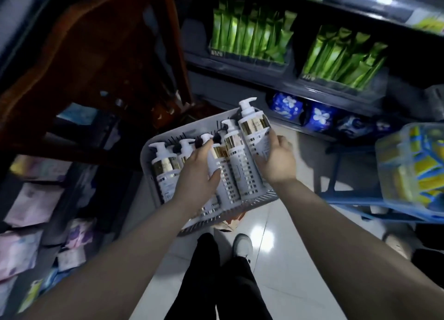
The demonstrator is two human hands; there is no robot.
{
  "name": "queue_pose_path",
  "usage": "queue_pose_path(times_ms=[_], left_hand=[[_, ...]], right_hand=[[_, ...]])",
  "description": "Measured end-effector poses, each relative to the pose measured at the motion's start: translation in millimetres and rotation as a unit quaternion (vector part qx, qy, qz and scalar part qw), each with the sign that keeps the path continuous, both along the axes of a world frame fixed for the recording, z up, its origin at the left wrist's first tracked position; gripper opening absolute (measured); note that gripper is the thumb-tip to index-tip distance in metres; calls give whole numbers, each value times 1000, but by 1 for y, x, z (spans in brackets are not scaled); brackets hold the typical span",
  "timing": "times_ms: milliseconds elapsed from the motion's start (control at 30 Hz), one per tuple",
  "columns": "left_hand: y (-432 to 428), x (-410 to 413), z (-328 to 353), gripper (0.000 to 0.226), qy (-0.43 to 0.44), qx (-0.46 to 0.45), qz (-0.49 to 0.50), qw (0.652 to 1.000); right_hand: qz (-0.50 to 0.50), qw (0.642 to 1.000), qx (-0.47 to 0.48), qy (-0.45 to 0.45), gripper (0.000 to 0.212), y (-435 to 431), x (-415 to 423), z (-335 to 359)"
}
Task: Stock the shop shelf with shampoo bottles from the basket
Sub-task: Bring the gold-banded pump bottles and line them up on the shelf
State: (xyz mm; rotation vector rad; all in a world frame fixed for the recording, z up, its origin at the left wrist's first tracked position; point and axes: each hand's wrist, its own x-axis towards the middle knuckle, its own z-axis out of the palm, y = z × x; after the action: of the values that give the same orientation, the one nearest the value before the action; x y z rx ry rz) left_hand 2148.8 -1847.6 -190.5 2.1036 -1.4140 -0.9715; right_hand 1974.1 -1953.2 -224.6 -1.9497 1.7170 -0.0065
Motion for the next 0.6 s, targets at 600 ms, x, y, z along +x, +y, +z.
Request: queue_pose_path(times_ms=[600], left_hand=[[-48,-14,-18,58,453,73,189,868]], right_hand=[[0,986,36,-164,100,35,37,43]])
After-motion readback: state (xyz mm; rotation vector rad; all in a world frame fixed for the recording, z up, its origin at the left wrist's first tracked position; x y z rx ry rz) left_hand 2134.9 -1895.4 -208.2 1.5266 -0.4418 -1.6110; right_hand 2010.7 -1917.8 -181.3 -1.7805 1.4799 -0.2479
